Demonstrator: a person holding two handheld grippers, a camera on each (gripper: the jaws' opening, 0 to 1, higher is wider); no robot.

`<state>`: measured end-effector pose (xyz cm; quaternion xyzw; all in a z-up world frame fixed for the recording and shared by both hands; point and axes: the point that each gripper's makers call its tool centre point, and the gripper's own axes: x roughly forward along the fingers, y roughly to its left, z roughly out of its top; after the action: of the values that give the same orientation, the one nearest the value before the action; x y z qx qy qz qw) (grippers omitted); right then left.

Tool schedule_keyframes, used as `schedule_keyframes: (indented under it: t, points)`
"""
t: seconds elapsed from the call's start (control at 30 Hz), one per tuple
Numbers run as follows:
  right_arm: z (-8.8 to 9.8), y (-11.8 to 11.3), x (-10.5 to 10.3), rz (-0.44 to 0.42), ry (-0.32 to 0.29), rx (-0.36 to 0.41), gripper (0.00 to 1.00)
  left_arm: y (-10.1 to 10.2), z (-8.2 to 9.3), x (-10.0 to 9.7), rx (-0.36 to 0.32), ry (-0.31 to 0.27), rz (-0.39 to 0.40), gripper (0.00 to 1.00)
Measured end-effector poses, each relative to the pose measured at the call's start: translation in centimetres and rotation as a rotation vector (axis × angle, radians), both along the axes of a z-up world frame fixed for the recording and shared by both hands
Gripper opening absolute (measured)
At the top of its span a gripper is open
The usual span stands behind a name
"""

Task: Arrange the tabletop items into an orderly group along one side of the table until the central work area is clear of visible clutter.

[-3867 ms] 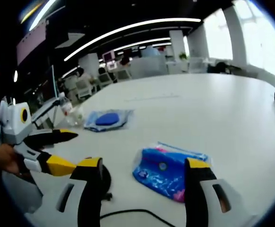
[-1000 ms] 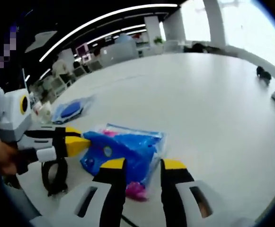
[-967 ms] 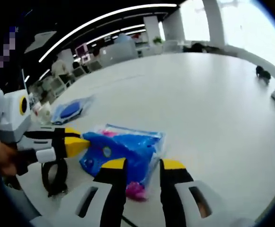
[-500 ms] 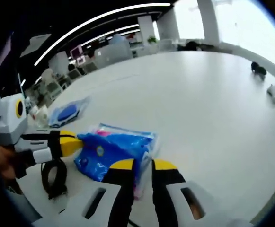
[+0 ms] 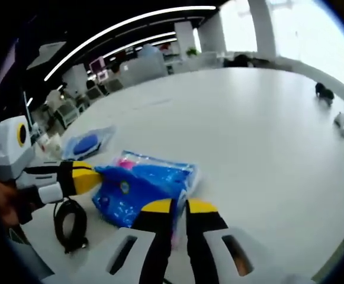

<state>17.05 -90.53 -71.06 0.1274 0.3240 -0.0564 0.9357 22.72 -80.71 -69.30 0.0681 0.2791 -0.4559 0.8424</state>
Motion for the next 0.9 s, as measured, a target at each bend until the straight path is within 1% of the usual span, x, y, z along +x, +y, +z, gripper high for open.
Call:
schedule_keyframes:
  t: [0.07, 0.27, 0.5, 0.7, 0.9]
  points:
    - [0.4, 0.0, 0.3, 0.004, -0.007, -0.005, 0.03, 0.0, 0.4, 0.2, -0.012, 0.004, 0.012, 0.01]
    - [1.5, -0.2, 1.2, 0.007, -0.029, -0.006, 0.02, 0.0, 1.3, 0.8, -0.017, -0.012, 0.02, 0.01]
    - [2.3, 0.1, 2.4, 0.028, -0.043, -0.007, 0.01, 0.3, 2.3, 1.9, -0.023, -0.027, 0.037, 0.01]
    - [2.4, 0.6, 3.3, 0.051, -0.041, -0.006, 0.0, 0.9, 2.5, 2.7, -0.029, -0.028, 0.062, 0.01]
    - [3.1, 1.3, 5.0, 0.091, -0.05, -0.013, 0.0, 1.7, 2.9, 3.9, -0.034, -0.034, 0.088, 0.01]
